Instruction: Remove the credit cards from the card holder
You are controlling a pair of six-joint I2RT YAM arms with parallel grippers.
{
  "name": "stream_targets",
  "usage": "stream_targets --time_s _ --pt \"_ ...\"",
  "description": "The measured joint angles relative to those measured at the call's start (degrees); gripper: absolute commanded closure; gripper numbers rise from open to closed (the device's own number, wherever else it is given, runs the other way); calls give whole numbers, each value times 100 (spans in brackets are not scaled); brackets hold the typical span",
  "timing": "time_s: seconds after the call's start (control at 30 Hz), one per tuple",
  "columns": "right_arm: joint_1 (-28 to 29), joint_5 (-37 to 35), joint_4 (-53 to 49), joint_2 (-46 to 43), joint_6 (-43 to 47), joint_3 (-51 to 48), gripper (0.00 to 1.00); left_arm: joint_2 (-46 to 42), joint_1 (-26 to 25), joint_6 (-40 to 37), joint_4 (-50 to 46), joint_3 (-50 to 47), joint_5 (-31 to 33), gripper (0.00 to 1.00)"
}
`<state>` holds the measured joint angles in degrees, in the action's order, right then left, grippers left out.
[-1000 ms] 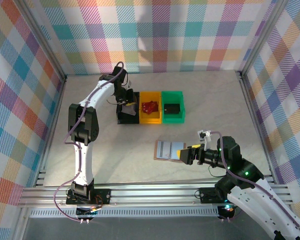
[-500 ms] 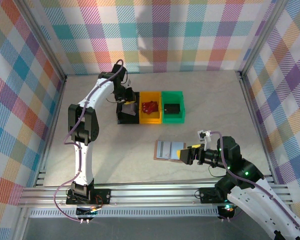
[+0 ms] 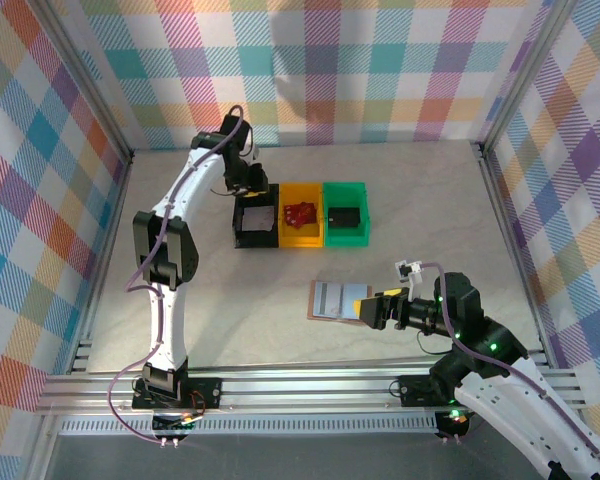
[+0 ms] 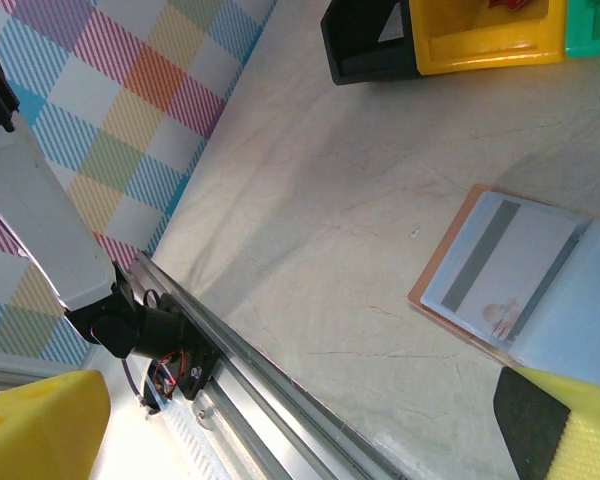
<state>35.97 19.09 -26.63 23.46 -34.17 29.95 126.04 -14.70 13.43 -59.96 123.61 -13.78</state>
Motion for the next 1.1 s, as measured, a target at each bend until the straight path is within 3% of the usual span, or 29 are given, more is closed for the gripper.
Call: stream_targets --time_s 0.13,0.3,0.43,0.6,0.73,0.9,1.1 --pt "0 -2 -2 0 0 -2 1 -645 -59 87 254 -546 92 65" --pt "0 -7 -4 76 11 0 1 -2468 -264 354 970 -2068 149 60" --pt "0 -46 -24 232 20 0 1 -3845 -807 577 1567 -3268 282 58" --pt "0 -365 -210 568 15 59 1 -4824 -1552 1126 2133 -4846 501 57" --pt "-2 -876 -518 1222 -70 293 8 -5305 -1978 1825 2579 -6120 638 53" --pt "-44 -1300 -800 2140 -260 525 16 -5427 -2723 2481 2712 -6494 1086 50" --pt "-68 -1604 -964 2743 -505 647 45 -5407 -3407 3086 2865 -6502 1589 51"
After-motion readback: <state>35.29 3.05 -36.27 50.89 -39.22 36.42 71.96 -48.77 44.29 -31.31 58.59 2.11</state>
